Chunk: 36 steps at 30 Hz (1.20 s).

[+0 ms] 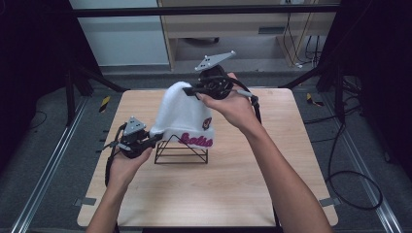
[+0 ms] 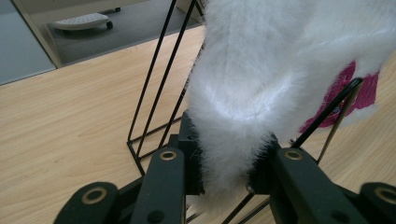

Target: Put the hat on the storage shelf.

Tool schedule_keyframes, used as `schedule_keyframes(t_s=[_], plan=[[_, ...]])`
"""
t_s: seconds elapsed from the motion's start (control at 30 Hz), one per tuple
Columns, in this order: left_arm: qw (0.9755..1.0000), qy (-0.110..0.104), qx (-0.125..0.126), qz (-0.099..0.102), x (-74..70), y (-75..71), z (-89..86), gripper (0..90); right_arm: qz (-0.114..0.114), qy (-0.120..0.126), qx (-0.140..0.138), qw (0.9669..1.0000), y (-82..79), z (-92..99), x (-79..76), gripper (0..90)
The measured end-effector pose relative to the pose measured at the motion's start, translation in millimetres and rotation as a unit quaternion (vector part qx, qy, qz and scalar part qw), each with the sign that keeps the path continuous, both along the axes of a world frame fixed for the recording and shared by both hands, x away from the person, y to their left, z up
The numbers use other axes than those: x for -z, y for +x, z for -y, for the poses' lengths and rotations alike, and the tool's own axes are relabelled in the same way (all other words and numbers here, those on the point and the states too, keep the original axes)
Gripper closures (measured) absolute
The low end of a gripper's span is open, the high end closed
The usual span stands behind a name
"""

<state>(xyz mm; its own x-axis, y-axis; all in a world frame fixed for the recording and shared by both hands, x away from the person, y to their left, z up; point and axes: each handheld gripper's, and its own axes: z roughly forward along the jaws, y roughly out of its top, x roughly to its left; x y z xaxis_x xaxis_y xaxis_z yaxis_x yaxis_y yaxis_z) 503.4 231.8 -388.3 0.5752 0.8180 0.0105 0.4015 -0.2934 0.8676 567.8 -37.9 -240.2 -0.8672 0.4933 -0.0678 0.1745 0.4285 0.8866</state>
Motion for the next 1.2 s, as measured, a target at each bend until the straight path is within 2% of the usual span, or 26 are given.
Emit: schedule_keyframes(t_s=[0.2, 0.73, 0.87, 0.97, 1.2], plan=[[1.0000, 0.003, -0.002, -0.005, 7.9, -0.8, -2.7, 72.0, -0.002, -0.008, -0.006, 0.9999, -3.2, -4.8, 8.0, 83.7], [0.9997, -0.010, -0.012, -0.019, 33.7, -1.4, -12.1, 71.8, -0.003, -0.036, -0.021, 0.9991, -8.6, -18.3, 21.4, 83.4], [0.9996, -0.009, -0.015, -0.020, 39.7, -1.5, -14.5, 71.9, -0.007, -0.041, -0.022, 0.9989, -8.2, -21.2, 26.6, 83.3], [0.9996, 0.001, -0.017, -0.021, 42.7, -1.5, -15.3, 71.8, -0.010, -0.047, -0.024, 0.9986, -7.8, -22.0, 30.8, 83.3], [0.9995, 0.000, -0.022, -0.025, 52.5, -1.0, -17.8, 71.9, -0.016, -0.055, -0.024, 0.9981, -6.8, -23.0, 39.3, 83.3]])
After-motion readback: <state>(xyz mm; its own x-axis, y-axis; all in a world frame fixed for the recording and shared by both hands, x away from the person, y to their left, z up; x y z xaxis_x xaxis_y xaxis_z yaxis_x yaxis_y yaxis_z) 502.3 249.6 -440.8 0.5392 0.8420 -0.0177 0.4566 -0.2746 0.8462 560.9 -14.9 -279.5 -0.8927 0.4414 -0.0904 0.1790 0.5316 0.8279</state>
